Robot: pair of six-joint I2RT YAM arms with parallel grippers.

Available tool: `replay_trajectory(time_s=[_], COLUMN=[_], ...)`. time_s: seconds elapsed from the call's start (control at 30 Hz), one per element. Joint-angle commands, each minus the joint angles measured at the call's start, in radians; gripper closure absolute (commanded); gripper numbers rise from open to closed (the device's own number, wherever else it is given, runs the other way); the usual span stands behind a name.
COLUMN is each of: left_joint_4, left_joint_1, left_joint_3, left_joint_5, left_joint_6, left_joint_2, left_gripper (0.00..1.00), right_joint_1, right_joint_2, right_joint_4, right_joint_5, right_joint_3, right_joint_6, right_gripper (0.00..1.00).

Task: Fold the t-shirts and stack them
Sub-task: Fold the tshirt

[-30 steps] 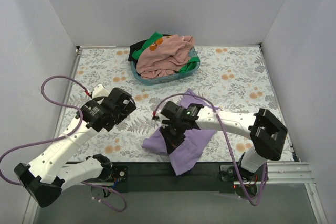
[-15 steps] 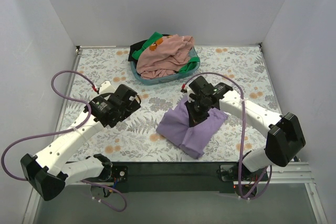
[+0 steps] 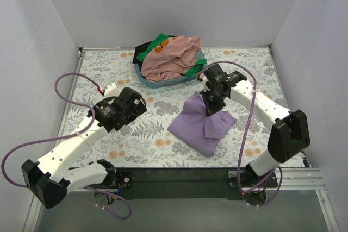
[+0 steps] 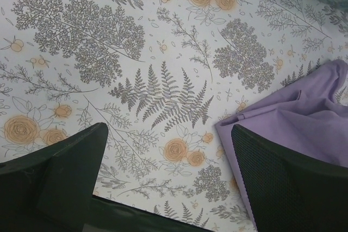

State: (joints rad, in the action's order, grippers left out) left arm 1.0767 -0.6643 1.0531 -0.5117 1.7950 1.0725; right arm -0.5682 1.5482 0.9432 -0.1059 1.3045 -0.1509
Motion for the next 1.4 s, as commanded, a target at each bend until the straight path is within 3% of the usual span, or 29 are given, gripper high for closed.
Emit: replay_trajectory(time_s=[0.0,0.3,0.37,0.4,0.47,0.5,0.53,0.7,0.9,0.97,1.07,1.1,1.2,1.37], left_joint_4=[-0.027,-0.037,-0.041,-0.044,-0.044,-0.047,-0.050,-0.064,-0.075,-0.073,-0.080,-0.087,-0.101,-0.106], left_joint_1=[0.006,0.009,0.009,0.009,0.009,0.009,0.009,0.009,0.009,0.009,0.009,0.009,0.009,0.009], left_joint_3=[-0.022,-0.025,-0.024,-0.022,-0.021,-0.021,-0.022,-0.022,-0.015,-0.013,-0.024,-0.031,-0.042,-0.053], left_joint_5=[-0.011,-0.001,0.005,0.009,0.016,0.019,0.028,0.050,0.084,0.093,0.104,0.111,0.124,0.127], left_joint_6=[-0.014,-0.023,-0.026,-0.031,-0.036,-0.037,-0.040,-0.049,-0.052,-0.054,-0.052,-0.052,-0.054,-0.051], left_joint_2=[-0.028,-0.019,-0.014,-0.011,-0.009,-0.005,-0.003,0.012,0.050,0.061,0.061,0.058,0.044,0.000], left_gripper=[0.02,0.02,0.02,0.02,0.02,0.02,0.02,0.02,0.02,0.02,0.02,0.02,0.02,0.02], right_joint_1=[0.034,0.108,0.114,0.119,0.119,0.119,0.119,0.119,0.117,0.119,0.117,0.117,0.113,0.102], right_joint_2=[0.041,0.182,0.226,0.239,0.275,0.288,0.300,0.336,0.155,0.049,-0.110,-0.147,-0.235,-0.218], right_joint_4=[0.029,0.028,0.029,0.031,0.032,0.029,0.041,0.135,0.118,0.089,-0.024,-0.106,-0.240,-0.313], right_joint_5=[0.070,0.153,0.202,0.254,0.329,0.447,0.515,0.727,0.703,0.614,0.340,0.131,-0.189,-0.163], right_joint_3=[0.071,0.150,0.179,0.188,0.219,0.226,0.234,0.231,0.144,0.116,0.027,-0.005,-0.160,-0.304], right_joint_6=[0.022,0.048,0.051,0.054,0.062,0.053,0.036,-0.058,-0.147,-0.153,-0.095,-0.079,-0.070,-0.122], right_gripper=[0.99,0.96,0.75,0.55,0.29,0.09,0.02,0.02,0.01,0.02,0.02,0.02,0.02,0.02])
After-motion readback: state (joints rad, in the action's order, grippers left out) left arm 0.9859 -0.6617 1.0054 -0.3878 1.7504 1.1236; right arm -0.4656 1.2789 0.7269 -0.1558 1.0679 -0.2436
